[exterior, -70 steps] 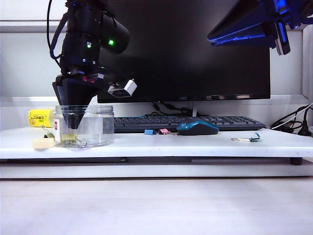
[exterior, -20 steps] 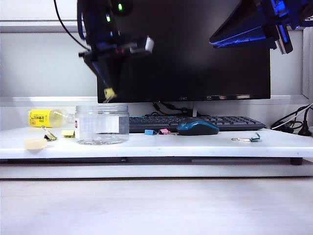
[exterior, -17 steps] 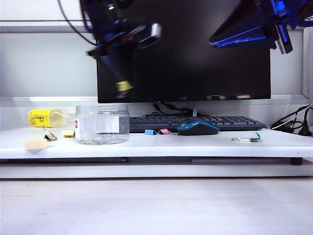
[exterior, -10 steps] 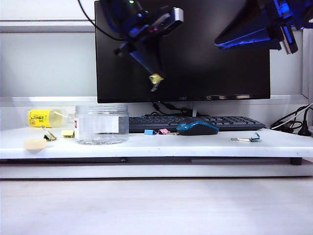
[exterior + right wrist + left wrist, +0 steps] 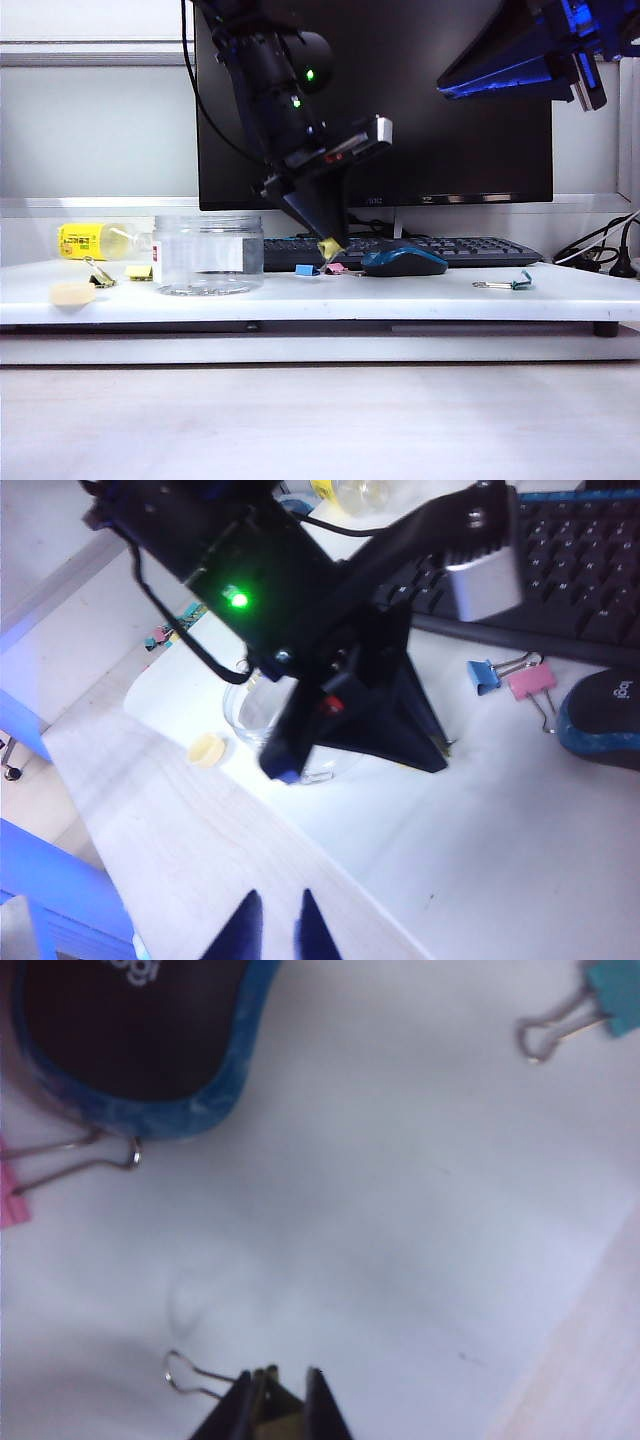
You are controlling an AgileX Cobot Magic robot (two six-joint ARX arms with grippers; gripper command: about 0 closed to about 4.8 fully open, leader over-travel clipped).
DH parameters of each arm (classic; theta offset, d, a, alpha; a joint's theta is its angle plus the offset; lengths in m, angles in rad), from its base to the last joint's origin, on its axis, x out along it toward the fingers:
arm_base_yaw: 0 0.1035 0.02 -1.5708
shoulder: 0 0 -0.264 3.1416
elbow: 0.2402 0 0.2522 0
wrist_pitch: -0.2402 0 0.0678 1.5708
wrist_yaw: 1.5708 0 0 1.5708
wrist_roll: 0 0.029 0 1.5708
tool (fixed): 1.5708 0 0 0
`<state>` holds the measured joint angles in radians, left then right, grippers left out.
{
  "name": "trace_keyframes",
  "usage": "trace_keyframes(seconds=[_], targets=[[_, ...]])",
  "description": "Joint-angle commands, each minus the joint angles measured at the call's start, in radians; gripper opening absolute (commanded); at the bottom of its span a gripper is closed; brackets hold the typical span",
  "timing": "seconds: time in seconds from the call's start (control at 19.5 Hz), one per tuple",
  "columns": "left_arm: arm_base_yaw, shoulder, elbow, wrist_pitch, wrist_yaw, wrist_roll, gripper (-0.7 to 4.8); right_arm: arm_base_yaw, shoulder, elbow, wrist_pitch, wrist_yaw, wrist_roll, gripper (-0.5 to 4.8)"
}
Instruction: Take the clips out of the round transparent plastic box and place them on the table.
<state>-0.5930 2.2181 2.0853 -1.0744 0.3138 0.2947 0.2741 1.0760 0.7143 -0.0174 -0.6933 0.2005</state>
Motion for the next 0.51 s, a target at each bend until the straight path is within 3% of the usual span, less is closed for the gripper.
trace_keyframes(seconds=[0.05, 0.26, 0.46, 0.51], targets=[[-0.002, 0.007, 0.002, 0.024, 0.005, -0.009, 1.04, 0.000, -0.003, 0.003, 0.013, -0.005, -0.002, 0.53], [-0.002, 0.009, 0.002, 0.031, 0.005, -0.019, 2.61, 0.000, -0.003, 0.003, 0.013, -0.005, -0.002, 0.53], [-0.002, 0.009, 0.002, 0.029, 0.006, -0.026, 2.63, 0.000, -0.003, 0.003, 0.005, -0.005, -0.002, 0.53], [-0.002, 0.008, 0.003, 0.030, 0.026, -0.044, 2.91, 0.000, -0.003, 0.003, -0.002, -0.005, -0.002, 0.53]])
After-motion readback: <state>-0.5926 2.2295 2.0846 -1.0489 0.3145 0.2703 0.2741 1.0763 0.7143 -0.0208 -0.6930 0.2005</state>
